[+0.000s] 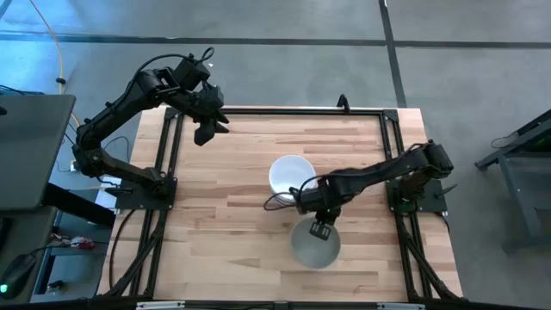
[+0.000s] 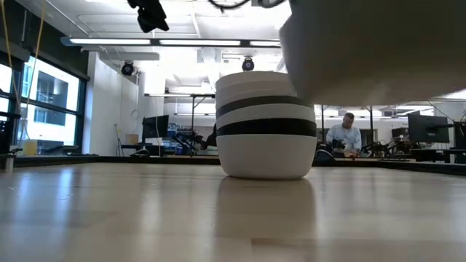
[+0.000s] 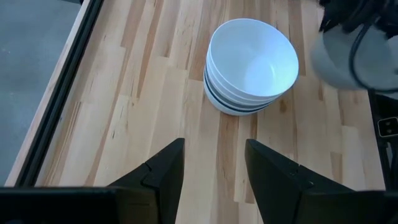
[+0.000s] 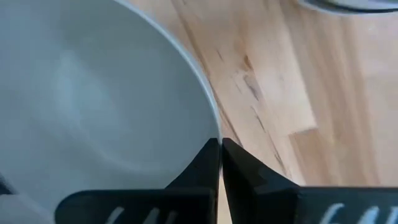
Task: Nest bowls inside each other
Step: Stack the gray bowl on top of the white bowl
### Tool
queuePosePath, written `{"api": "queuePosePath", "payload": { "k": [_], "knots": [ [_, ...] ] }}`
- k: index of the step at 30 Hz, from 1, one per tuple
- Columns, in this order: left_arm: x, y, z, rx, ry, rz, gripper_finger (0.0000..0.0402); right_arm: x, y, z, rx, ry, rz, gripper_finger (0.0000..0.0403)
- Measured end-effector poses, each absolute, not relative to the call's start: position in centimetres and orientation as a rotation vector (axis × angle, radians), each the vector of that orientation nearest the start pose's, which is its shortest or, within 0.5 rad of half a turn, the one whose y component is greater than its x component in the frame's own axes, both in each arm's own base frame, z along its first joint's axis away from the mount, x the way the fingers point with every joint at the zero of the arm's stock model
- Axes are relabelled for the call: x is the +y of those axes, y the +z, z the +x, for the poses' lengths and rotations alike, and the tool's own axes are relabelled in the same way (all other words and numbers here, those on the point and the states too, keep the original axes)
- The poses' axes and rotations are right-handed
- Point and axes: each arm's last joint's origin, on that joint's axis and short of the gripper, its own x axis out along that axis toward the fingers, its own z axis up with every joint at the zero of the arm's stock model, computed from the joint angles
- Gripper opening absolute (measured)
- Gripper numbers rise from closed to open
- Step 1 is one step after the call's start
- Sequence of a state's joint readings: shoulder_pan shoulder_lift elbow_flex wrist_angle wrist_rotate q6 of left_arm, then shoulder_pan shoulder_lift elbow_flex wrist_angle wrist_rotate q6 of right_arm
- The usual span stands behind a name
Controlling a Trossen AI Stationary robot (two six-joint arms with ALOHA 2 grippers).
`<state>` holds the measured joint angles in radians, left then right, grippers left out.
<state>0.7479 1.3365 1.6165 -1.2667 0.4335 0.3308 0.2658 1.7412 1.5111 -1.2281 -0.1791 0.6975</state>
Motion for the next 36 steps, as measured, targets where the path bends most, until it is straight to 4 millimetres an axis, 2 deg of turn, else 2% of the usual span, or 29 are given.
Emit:
{"api": "queuePosePath", "payload": {
  "k": [6, 10, 13, 16, 21, 27, 36],
  "knots": [
    [14.7, 40.7, 17.6, 0.851, 0.139, -0.223, 0.0159, 7.2, 32.7, 31.6, 1.455, -0.181, 0.466, 0.0],
    [14.7, 40.7, 17.6, 0.851, 0.135, -0.215, 0.0159, 5.1, 35.8, 31.6, 1.38, -0.203, 0.44, 0.0],
    [14.7, 40.7, 17.6, 0.851, 0.135, -0.215, 0.0159, 2.9, 37.5, 31.4, 1.338, -0.24, 0.43, 0.0],
    [14.7, 40.7, 17.6, 0.851, 0.134, -0.214, 0.0159, 0.5, 38.3, 31.4, 1.301, -0.272, 0.434, 0.0],
    [14.7, 40.7, 17.6, 0.851, 0.134, -0.213, 0.0159, -3.6, 38.3, 31.4, 1.274, -0.306, 0.442, 0.0],
    [14.7, 40.7, 17.6, 0.851, 0.134, -0.213, 0.0159, -7.5, 36.9, 32.2, 1.275, -0.35, 0.47, 0.0],
    [14.6, 40.6, 17.6, 0.864, 0.124, -0.207, 0.0159, -9.5, 33.7, 34.6, 1.353, -0.309, 0.488, 0.0]
  ]
}}
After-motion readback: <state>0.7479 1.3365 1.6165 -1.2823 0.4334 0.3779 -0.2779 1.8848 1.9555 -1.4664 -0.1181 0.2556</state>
